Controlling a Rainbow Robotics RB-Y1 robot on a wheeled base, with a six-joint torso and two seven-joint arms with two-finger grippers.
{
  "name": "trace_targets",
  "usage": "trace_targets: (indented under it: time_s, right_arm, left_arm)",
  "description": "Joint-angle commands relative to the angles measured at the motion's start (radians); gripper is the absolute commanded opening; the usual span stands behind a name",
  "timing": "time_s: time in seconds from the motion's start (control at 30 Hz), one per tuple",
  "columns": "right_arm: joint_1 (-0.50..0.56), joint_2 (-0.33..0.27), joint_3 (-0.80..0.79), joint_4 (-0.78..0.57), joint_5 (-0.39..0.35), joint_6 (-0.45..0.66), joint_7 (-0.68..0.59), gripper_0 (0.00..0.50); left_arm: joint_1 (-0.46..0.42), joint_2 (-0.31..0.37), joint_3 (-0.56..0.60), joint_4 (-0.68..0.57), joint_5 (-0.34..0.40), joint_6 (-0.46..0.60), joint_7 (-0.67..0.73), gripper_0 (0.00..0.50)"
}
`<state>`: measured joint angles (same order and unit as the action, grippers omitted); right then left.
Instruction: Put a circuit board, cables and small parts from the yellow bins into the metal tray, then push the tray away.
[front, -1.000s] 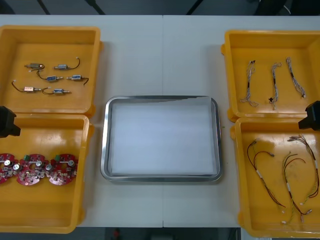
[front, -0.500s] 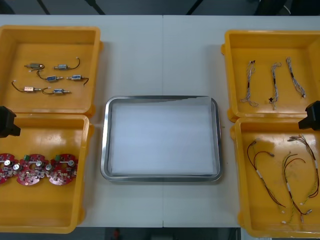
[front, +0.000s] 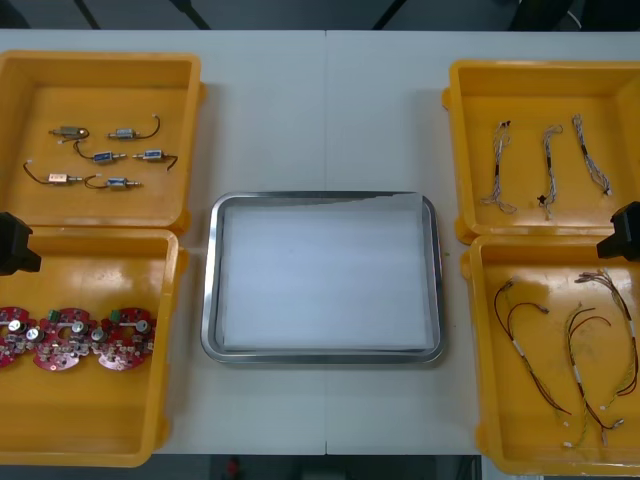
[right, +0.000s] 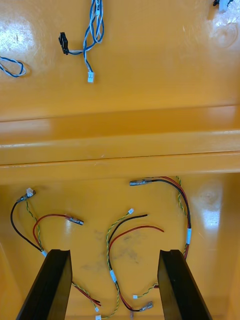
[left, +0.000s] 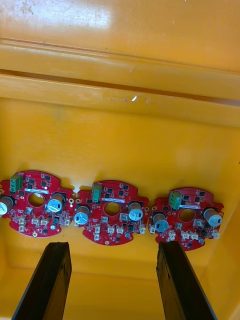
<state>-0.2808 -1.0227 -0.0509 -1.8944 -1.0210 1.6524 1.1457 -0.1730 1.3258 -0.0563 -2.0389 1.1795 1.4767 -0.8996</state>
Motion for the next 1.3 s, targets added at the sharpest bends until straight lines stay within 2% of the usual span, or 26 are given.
trace_targets:
  time_s: [0.03,0.23,0.27,0.33,0.63,0.87,1.07,1.3]
  right_arm:
    - [0.009,-0.005,-0.023,-0.002,0.007,-0.002,0.003,0.5]
    - [0.009,-0.005,-0.023,-0.002,0.007,-0.002,0.003,0.5]
    - [0.045,0.016,0.01,0.012,0.002,0.0,0.003,0.5]
    - [0.051,0.018,0.014,0.014,-0.001,-0.008,0.002,0.5]
    - [0.058,-0.023,0.016,0.014,-0.013,-0.02,0.035,0.5]
    - [0.107,-0.06,-0.001,0.014,-0.018,-0.046,0.08,0.5]
    - [0.163,-0.062,-0.052,0.034,-0.014,-0.068,0.203,0.5]
    - [0.183,-0.062,-0.064,0.127,-0.019,-0.122,0.358,0.5]
  left_arm:
    - [0.01,0.05,0.013,-0.018,-0.006,-0.009,-0.093,0.5]
    - [0.01,0.05,0.013,-0.018,-0.006,-0.009,-0.093,0.5]
    - [0.01,0.05,0.013,-0.018,-0.006,-0.009,-0.093,0.5]
    - [0.01,0.05,0.013,-0.018,-0.006,-0.009,-0.093,0.5]
    - [0.01,0.036,0.001,-0.017,-0.012,-0.036,-0.093,0.5]
    - [0.012,0.036,0.001,0.029,-0.029,-0.055,-0.116,0.5]
    - [0.012,0.038,0.001,0.075,-0.028,-0.076,-0.228,0.5]
    - [0.012,0.038,0.012,0.118,-0.008,-0.087,-0.334,0.5]
